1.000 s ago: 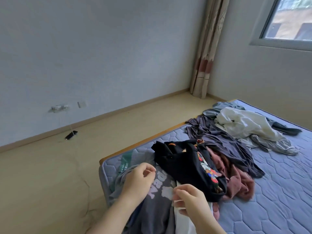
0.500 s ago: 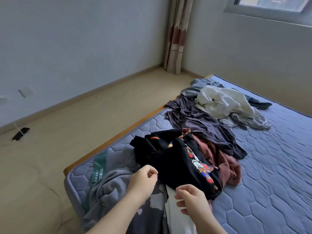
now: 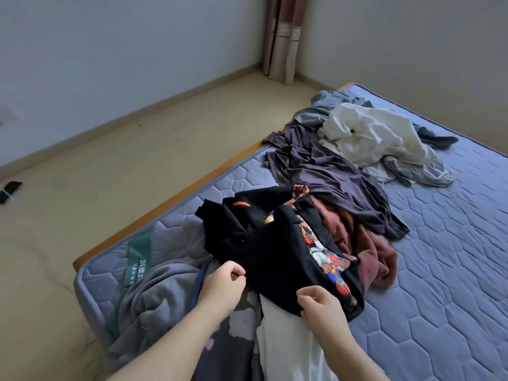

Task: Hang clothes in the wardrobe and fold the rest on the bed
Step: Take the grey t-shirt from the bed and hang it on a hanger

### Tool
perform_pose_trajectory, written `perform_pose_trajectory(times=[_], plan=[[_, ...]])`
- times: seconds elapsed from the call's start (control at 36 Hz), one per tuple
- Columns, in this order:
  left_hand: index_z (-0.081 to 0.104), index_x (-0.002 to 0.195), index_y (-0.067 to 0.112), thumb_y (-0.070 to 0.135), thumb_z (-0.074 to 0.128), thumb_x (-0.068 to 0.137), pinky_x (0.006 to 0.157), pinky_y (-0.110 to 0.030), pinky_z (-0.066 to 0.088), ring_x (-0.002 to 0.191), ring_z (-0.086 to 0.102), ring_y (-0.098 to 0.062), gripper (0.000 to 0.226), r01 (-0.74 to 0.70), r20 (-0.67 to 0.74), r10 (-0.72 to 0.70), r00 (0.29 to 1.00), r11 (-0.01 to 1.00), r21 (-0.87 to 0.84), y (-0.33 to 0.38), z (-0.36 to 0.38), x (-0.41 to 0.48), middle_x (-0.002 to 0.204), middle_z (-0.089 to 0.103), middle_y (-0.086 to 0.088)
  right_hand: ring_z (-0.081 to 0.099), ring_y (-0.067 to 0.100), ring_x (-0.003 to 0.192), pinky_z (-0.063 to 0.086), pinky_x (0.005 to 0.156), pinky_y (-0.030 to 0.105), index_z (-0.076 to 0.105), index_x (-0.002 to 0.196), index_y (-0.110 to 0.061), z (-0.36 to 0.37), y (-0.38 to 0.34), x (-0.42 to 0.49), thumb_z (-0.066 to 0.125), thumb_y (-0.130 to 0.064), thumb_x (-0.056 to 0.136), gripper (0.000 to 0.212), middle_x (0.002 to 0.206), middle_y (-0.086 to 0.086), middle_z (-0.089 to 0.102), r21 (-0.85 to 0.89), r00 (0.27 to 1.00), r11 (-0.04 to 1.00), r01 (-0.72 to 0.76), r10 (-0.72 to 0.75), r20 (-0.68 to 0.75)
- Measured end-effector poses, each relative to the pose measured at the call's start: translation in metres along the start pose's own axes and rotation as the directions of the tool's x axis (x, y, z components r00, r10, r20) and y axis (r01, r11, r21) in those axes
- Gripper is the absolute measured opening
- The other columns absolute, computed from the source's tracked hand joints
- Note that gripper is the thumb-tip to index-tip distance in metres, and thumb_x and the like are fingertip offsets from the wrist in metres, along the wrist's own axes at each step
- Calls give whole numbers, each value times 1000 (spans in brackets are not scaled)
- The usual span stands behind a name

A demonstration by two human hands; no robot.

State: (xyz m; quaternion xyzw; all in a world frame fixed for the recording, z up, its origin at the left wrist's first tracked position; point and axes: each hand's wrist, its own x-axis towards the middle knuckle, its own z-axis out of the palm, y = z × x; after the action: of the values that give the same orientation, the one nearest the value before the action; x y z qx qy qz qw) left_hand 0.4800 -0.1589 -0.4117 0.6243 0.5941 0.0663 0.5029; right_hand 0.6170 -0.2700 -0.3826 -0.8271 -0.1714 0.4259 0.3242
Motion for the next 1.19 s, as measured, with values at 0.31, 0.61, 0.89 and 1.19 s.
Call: perform_pose_trajectory(times=[0.31, 0.61, 0.89, 1.19], plan=[[22, 145, 30, 23, 51, 93, 97, -28, 36, 131, 29, -18, 60, -70, -17, 78, 997, 951, 301, 12, 22, 49, 153, 12, 4, 35, 24, 128, 29, 101, 35, 51, 128, -19, -5, -2, 48, 56, -15, 86, 43, 140, 2, 41, -305, 975, 952, 2, -69, -211], [-5, 149, 29, 25, 63, 86, 106, -44, 36, 130, 37, -34, 93, 42, 180, -114, 977, 932, 360, 2, 42, 105, 150, 25, -9, 33, 20, 132, 32, 104, 38, 39, 139, -27, -5, 18, 61, 55, -26, 86, 55, 144, -6, 38, -408, 993, 912, -41, -8, -119], [50, 128, 19, 22, 52, 93, 78, -27, 41, 108, 54, -24, 35, -36, 234, -75, 969, 899, 436, -35, 43, 82, 124, 56, -6, 41, 21, 124, 36, 97, 36, 45, 133, -26, 16, 35, 57, 54, -25, 87, 47, 134, -3, 48, -398, 998, 916, -52, 38, -44], [51, 105, 15, 19, 71, 79, 87, -28, 41, 112, 48, -22, 33, 60, -207, -42, 977, 995, 78, -64, 39, 58, 125, 42, -6, 52, 21, 102, 47, 87, 38, 53, 115, -20, 33, 44, 46, 55, -19, 86, 28, 109, 2, 53, -266, 998, 963, -47, 36, -47]])
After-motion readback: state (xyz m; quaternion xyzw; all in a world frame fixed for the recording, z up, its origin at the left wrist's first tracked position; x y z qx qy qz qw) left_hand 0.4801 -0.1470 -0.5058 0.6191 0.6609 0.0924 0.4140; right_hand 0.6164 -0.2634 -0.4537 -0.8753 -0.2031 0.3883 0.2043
